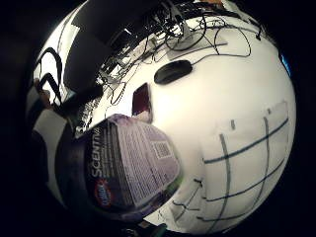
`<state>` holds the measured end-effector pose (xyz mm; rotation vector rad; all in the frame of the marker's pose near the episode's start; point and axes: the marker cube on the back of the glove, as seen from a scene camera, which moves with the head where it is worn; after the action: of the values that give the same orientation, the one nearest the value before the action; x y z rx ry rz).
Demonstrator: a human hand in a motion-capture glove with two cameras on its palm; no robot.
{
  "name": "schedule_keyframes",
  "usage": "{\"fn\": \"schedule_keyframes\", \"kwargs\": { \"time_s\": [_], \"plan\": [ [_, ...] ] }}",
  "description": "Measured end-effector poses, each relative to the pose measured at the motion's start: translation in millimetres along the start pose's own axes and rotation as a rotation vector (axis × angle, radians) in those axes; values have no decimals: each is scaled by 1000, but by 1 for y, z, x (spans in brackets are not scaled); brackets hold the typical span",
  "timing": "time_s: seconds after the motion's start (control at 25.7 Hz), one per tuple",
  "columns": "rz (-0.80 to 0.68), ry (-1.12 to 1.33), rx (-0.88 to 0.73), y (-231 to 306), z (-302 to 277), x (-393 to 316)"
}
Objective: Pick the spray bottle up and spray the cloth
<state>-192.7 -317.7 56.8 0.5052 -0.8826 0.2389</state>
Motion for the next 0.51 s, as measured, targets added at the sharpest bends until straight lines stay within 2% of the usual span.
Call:
{"fn": "schedule_keyframes", "kwargs": {
  "time_s": [0.08, 0.23, 0.51],
  "plan": [
    [12, 4, -4, -12, 5, 0],
    [17, 57, -112, 23, -12, 1],
    [-61, 223, -198, 45, -56, -5]
  ]
}}
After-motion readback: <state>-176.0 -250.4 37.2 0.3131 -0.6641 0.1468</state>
